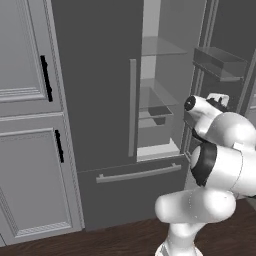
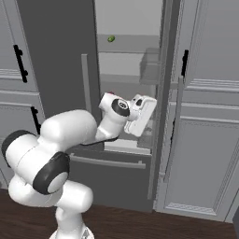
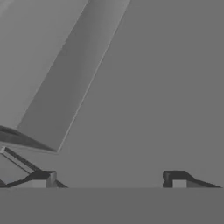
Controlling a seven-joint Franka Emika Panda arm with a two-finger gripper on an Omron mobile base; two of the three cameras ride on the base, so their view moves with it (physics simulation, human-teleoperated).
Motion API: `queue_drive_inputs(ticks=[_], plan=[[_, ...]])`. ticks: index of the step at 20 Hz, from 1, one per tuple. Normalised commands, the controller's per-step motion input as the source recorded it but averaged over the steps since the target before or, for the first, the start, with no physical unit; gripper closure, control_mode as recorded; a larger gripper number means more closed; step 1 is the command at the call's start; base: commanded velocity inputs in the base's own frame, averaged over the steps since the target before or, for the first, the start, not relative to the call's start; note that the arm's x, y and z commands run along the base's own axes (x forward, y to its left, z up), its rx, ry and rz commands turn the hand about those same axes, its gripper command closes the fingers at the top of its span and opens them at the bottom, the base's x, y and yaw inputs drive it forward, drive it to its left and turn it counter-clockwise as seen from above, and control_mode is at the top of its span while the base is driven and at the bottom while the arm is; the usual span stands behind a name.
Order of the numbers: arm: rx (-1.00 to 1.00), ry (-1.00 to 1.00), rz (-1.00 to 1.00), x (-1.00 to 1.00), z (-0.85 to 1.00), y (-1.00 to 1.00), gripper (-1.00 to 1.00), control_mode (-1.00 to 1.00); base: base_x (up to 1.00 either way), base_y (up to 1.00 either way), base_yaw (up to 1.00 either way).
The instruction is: Take the strawberry from the fridge and place it on top of the pancake, located on the dining counter.
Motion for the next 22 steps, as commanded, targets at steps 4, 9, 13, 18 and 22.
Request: queue_drive_inputs(ticks=[4, 9, 13, 18, 22], plan=[[0.0, -0.03, 0.0, -0.2, 0.0, -0.24, -1.0, -1.0, 0.0, 0.0, 0.0], [0.0, -0.04, 0.1, -0.4, 0.07, 0.29, -1.0, -1.0, 0.0, 0.0, 0.0], [0.0, 0.0, 0.04, -0.37, 0.08, 0.84, -1.0, -1.0, 0.0, 0.0, 0.0], [0.03, -0.01, 0.0, -0.23, 0.03, 0.98, -1.0, -1.0, 0.0, 0.0, 0.0], [0.24, 0.0, -0.04, -0.01, 0.0, 1.0, -1.0, -1.0, 0.0, 0.0, 0.0]])
